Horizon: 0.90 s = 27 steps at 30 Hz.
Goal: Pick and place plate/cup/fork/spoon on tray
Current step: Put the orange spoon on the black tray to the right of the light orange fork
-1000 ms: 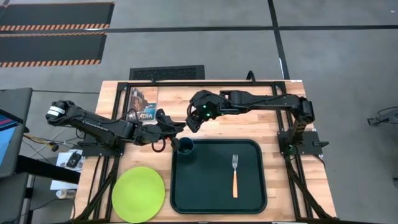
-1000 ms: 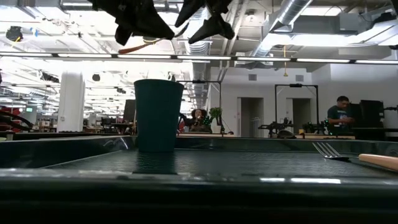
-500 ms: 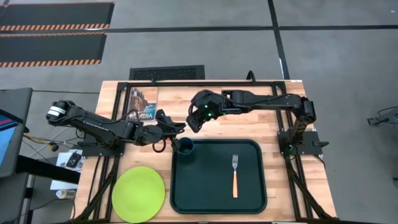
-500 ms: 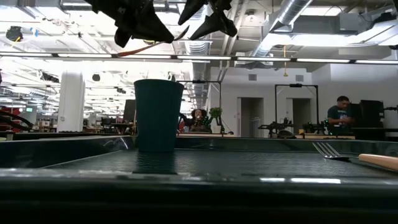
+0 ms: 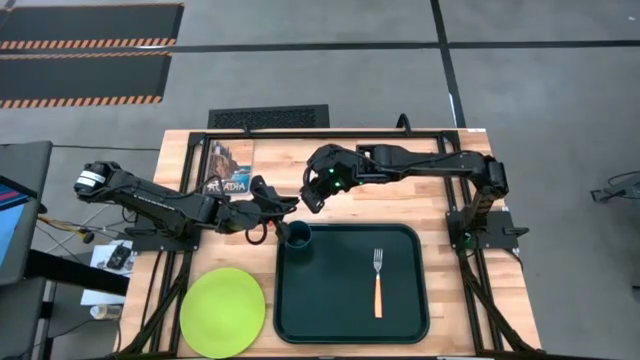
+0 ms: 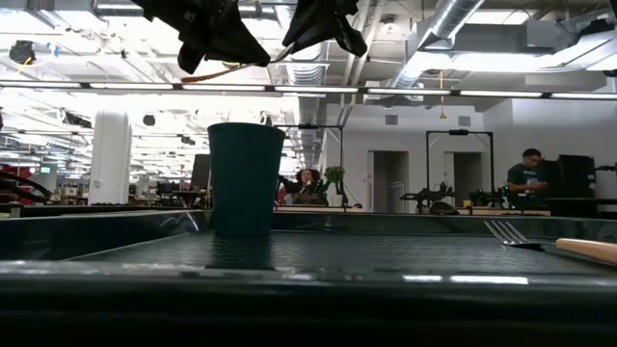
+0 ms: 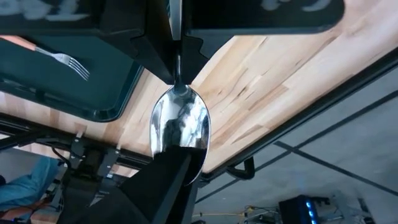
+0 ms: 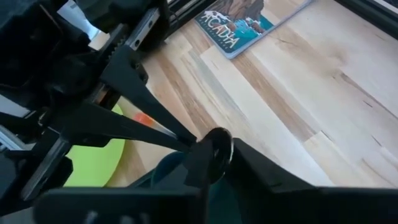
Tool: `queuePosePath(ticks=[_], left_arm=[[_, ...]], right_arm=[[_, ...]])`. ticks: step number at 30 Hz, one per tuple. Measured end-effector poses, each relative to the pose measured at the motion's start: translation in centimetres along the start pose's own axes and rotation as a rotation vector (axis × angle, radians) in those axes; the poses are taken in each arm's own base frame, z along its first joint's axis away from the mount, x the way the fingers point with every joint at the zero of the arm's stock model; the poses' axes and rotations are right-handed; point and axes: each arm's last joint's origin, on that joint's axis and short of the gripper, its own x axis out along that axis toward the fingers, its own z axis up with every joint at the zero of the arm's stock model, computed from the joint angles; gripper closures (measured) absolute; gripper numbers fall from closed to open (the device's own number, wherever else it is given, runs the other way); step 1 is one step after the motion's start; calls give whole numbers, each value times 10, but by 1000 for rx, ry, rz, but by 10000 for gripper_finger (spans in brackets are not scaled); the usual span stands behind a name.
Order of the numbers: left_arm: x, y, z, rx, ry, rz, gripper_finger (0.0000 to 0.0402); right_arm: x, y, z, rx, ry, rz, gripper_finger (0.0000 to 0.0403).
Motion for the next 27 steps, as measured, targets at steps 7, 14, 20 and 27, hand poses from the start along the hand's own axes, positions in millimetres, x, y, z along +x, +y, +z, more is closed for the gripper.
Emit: queuePosePath(ticks=[7, 14, 20, 27], left_arm=[[0, 0, 0, -9, -1, -3, 402], [-1, -1, 1, -13, -1, -29, 379], [-11, -4, 11, -51, 9, -215, 280], [-31, 3, 25, -176, -4, -350, 176]], right_arm=[[0, -1, 0, 4, 5, -8, 390], [0, -4, 1, -22, 3, -21, 398], [-26, -23, 8, -66, 28, -69, 400], [-90, -52, -10, -146, 258, -197, 401]])
